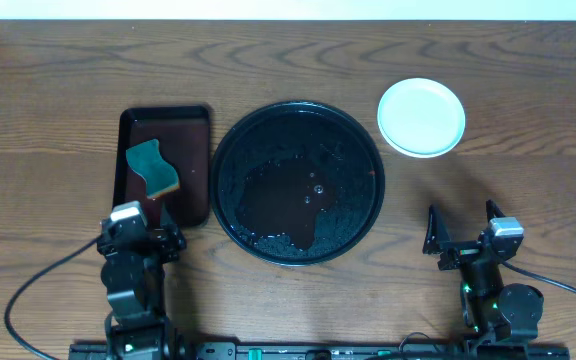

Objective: Clean dirty plates on tray and stack at the side

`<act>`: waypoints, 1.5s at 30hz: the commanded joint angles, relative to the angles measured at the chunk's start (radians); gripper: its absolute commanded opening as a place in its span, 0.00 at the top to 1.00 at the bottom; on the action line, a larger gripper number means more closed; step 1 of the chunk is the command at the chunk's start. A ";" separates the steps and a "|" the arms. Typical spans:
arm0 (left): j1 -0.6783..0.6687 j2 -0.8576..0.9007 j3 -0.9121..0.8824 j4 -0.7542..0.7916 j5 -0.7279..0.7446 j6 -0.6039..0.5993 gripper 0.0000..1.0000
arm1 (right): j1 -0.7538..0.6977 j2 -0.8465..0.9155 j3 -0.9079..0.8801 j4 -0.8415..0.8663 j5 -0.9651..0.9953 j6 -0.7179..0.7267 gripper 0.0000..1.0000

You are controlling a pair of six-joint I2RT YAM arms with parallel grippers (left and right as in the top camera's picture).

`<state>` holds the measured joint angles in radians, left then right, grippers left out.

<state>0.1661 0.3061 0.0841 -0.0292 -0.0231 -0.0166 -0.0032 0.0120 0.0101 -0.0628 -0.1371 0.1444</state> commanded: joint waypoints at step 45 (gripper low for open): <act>-0.074 -0.301 -0.080 -0.043 0.013 0.020 0.16 | 0.011 -0.006 -0.005 0.000 0.009 -0.015 0.01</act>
<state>0.0959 0.0109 0.0223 -0.0299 -0.0055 -0.0059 -0.0032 0.0120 0.0097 -0.0624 -0.1368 0.1444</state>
